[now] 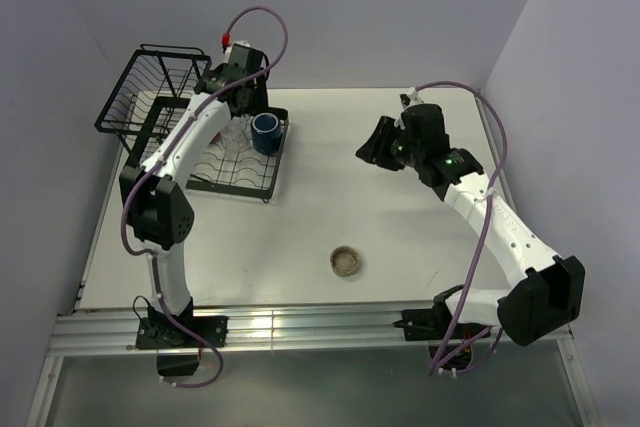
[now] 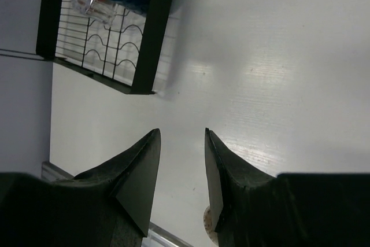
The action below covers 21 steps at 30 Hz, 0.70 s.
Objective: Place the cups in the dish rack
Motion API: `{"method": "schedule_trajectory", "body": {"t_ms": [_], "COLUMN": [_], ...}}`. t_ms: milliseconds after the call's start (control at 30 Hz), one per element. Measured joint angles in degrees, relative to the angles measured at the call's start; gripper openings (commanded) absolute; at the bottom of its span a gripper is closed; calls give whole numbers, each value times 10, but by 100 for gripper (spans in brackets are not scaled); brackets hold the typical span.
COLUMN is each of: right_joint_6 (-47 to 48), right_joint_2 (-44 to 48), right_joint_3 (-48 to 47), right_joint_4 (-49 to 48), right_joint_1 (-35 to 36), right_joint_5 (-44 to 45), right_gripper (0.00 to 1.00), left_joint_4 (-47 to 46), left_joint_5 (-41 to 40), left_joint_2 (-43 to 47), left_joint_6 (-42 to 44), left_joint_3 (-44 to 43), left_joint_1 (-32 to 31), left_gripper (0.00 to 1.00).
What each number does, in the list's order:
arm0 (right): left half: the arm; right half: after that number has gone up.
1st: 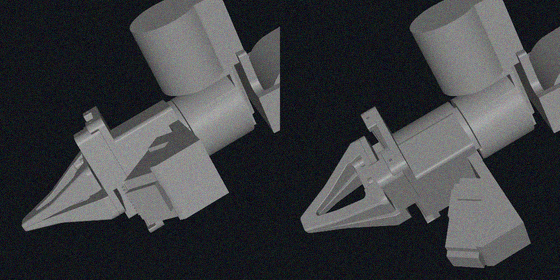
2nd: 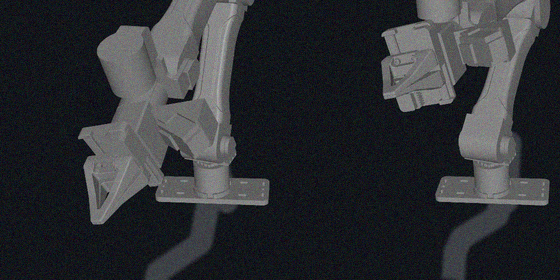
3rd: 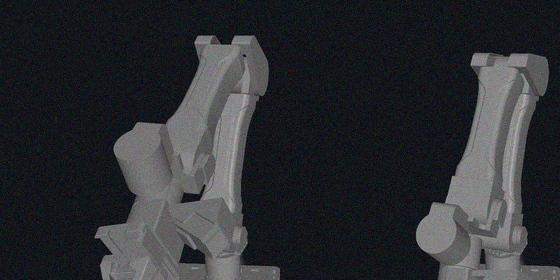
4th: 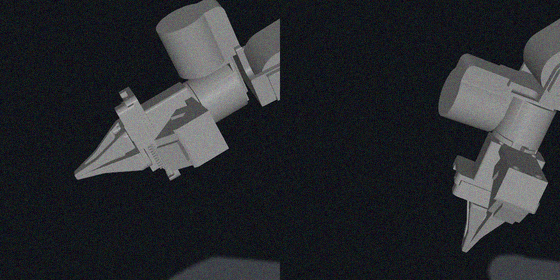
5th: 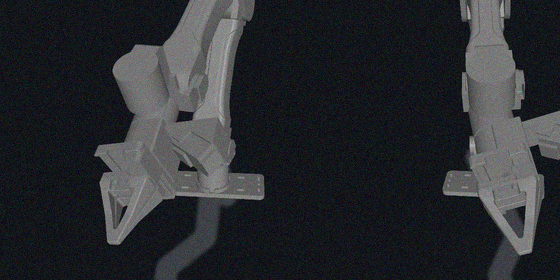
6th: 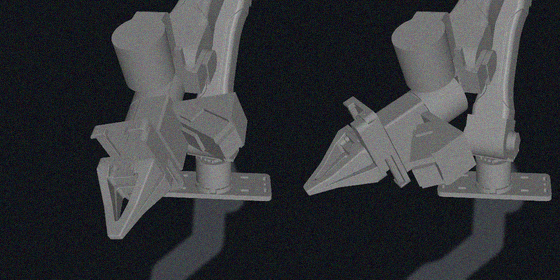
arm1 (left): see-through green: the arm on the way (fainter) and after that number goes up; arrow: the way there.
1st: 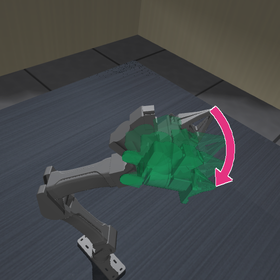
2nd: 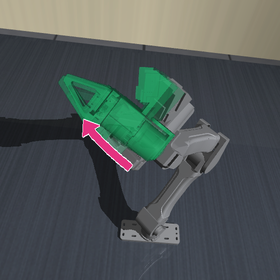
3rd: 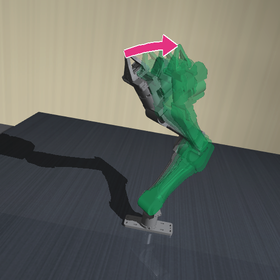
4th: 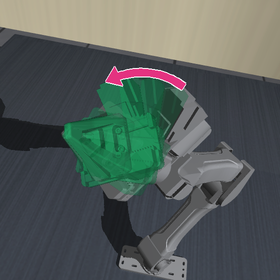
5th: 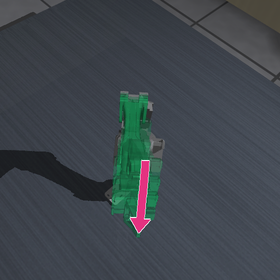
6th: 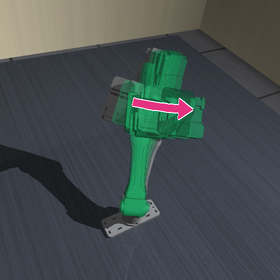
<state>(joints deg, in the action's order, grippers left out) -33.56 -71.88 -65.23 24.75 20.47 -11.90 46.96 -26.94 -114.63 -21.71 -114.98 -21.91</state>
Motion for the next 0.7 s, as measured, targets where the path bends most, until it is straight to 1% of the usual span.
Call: {"method": "schedule_trajectory", "body": {"t_ms": [133,233,367,500,567,700], "right_joint_6": [2,1,-9,-33,-47,-75], "right_joint_2": [22,47,71,80,69,20], "right_joint_3": [3,20,63,129,153,165], "right_joint_4": [12,21,34,40,46,44], "right_joint_1": [36,85,166,236,272,339], "right_joint_5": [35,69,113,158,184,218], "right_gripper": [44,44,43,43,42,42], "left_joint_4": [0,-12,-44,-83,-102,-122], "left_joint_5": [2,19,65,124,148,184], "left_joint_2": [44,97,209,319,367,439], "left_joint_6": [-2,-5,-18,-35,-45,-60], "left_joint_3": [1,28,113,202,240,296], "left_joint_1": [-22,-38,-54,-54,-53,-54], "left_gripper": [85,85,87,88,89,89]}}
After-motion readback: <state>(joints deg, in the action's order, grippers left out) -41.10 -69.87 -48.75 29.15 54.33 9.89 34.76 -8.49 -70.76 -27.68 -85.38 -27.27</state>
